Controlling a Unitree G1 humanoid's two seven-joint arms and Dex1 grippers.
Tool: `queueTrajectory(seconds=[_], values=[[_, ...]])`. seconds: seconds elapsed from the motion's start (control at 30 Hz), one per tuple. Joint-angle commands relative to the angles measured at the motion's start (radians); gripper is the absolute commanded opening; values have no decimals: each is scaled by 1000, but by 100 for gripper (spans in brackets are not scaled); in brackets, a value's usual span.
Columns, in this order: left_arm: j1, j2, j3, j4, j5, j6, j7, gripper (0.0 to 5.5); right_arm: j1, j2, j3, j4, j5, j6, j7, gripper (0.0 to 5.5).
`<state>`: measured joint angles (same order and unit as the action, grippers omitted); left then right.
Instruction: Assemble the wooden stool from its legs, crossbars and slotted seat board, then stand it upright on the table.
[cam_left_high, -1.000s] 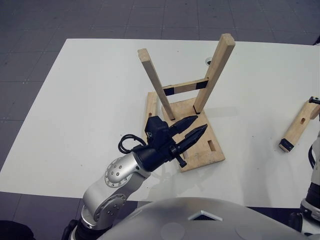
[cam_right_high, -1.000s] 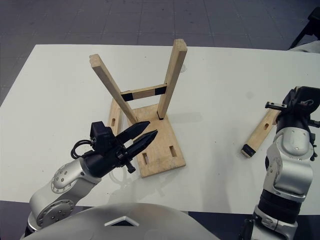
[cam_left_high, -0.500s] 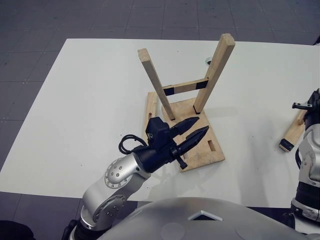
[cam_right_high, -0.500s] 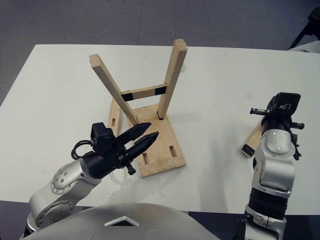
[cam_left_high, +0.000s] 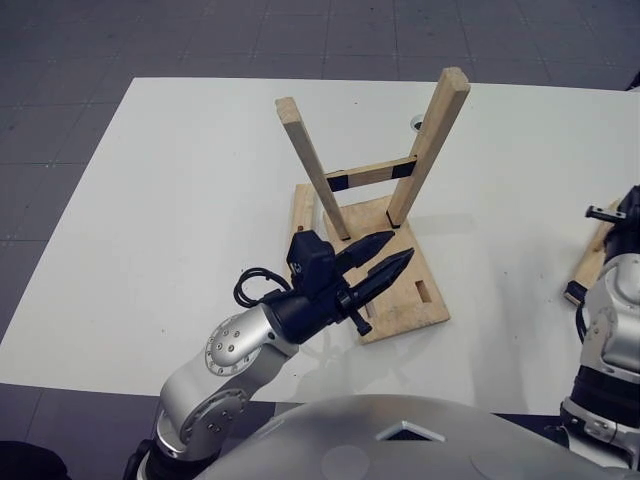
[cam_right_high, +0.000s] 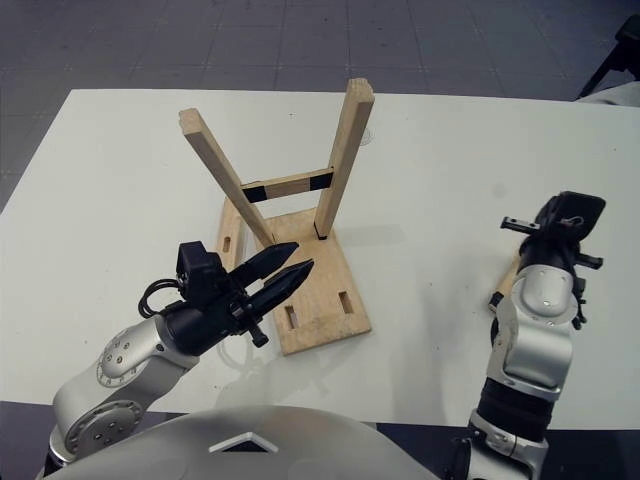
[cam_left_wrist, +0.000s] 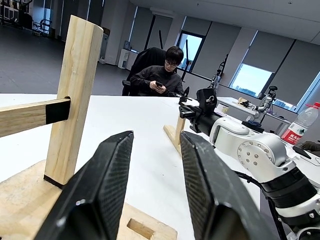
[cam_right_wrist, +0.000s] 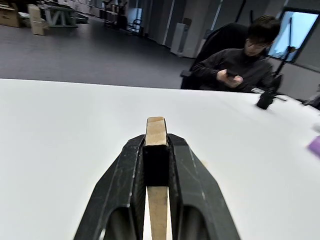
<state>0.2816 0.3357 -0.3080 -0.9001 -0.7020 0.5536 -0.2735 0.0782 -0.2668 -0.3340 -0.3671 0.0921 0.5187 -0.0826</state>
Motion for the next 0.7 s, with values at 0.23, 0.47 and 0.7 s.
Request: queueTrajectory(seconds=[0.23,0.47,0.7], values=[[-7,11,-6,10,4,16,-1,171,111,67,244,-74,-42,-69,90,42],[3,9,-9,9,12,9,1,171,35,-7,179,-132,-84,-88,98,42],[6,2,-17,12,19,4,3,171,-31,-136,-69,-23,-76,-93,99,42]])
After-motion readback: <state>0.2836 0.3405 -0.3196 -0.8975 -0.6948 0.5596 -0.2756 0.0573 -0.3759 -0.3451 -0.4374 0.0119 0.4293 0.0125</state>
